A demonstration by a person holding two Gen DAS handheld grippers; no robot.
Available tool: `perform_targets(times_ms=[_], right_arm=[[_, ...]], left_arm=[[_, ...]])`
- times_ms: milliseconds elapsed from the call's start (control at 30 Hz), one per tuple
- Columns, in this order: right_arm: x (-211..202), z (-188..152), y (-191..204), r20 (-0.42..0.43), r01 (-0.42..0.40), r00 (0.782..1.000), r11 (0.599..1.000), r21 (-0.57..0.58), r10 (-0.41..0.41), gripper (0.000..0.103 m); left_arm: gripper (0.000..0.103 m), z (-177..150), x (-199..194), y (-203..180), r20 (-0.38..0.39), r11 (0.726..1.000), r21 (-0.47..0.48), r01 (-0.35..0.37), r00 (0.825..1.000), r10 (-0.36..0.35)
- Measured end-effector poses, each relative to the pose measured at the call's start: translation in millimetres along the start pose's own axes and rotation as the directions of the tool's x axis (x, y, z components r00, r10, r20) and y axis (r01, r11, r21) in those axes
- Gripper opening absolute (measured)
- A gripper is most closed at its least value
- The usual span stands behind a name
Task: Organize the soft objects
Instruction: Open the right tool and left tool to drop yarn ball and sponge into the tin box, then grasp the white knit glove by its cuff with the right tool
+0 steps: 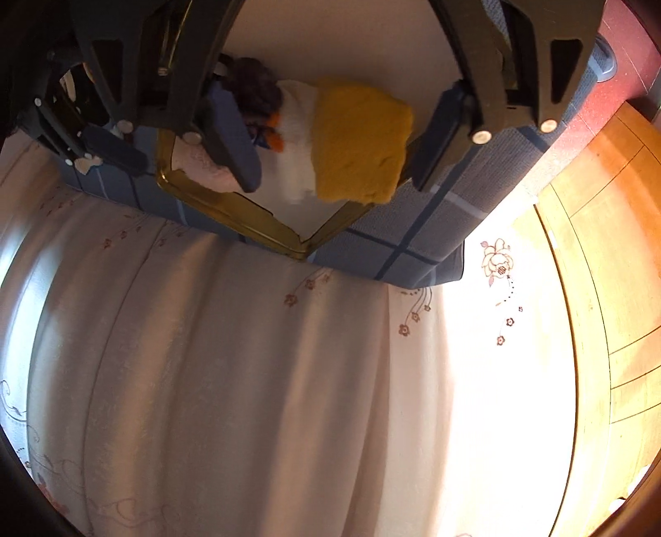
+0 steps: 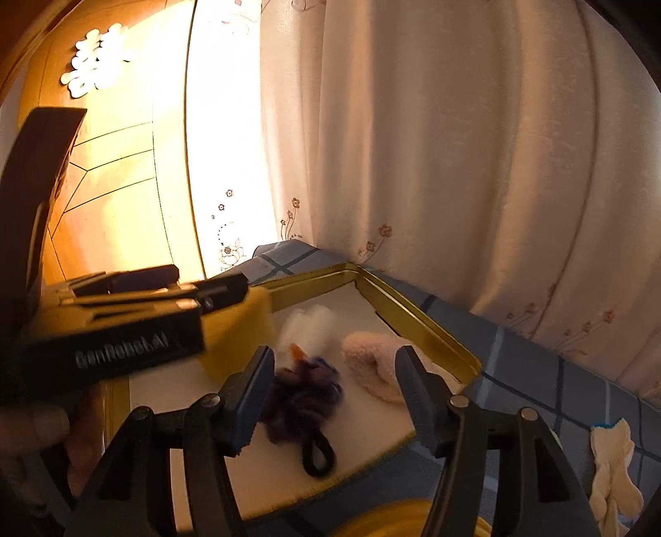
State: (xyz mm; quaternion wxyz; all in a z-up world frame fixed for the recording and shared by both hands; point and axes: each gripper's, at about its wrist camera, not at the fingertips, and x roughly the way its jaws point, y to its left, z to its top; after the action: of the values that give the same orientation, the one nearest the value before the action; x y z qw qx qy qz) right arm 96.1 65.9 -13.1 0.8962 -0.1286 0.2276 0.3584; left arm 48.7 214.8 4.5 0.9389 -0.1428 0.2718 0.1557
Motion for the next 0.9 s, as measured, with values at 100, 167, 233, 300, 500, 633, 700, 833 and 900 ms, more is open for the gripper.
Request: perform_targets(times_ms=[100, 167, 233, 300, 500, 633, 700, 833, 900], right_arm=[[-23, -11, -16, 0.042, 0.020, 0.999, 1.000, 0.009, -0.021, 0.065], [-36, -16, -34, 0.067, 0.037, 0.997, 0.999, 0.040, -0.039, 0.070], [-53, -22, -60, 0.087, 0.046, 0.995, 0.994, 0.098, -0.055, 0.071], [-67, -27, -80, 0.100, 0.063, 0.992, 0.990, 0.130, -0.076, 0.073], [-96, -51, -149, 0.082, 0.192, 0.973, 0.956, 0.220, -0.214, 0.074], [-106, -69, -182, 0.035, 0.252, 0.962, 0.928, 0.273, -0.272, 0.074], [-107, -78, -199, 0.008, 0.277, 0.956, 0.914, 0.297, -0.292, 0.074], [-107, -93, -226, -0.055, 0.316, 0.947, 0.881, 0.351, -0.318, 0.074], [-105, -100, -242, -0.089, 0.324, 0.945, 0.860, 0.395, -0.316, 0.074]], left_arm=[[0.090, -3, -6, -4, 0.028, 1.000, 0.002, 0.009, 1.000, -0.009], [0.090, -7, -7, -12, 0.029, 1.000, 0.012, 0.019, 0.999, -0.019], [0.090, -10, -7, -20, 0.024, 0.999, 0.025, 0.028, 0.999, -0.028], [0.090, -12, -12, -29, 0.036, 0.998, 0.046, 0.031, 0.999, -0.033], [0.093, -16, -16, -56, 0.031, 0.994, 0.090, 0.068, 0.997, -0.071], [0.094, -20, -16, -79, 0.009, 0.987, 0.131, 0.093, 0.995, -0.095], [0.094, -20, -14, -91, -0.017, 0.982, 0.144, 0.122, 0.993, -0.120], [0.096, -20, -10, -117, -0.069, 0.967, 0.184, 0.175, 0.984, -0.165], [0.096, -20, -6, -131, -0.094, 0.961, 0.198, 0.195, 0.979, -0.179]])
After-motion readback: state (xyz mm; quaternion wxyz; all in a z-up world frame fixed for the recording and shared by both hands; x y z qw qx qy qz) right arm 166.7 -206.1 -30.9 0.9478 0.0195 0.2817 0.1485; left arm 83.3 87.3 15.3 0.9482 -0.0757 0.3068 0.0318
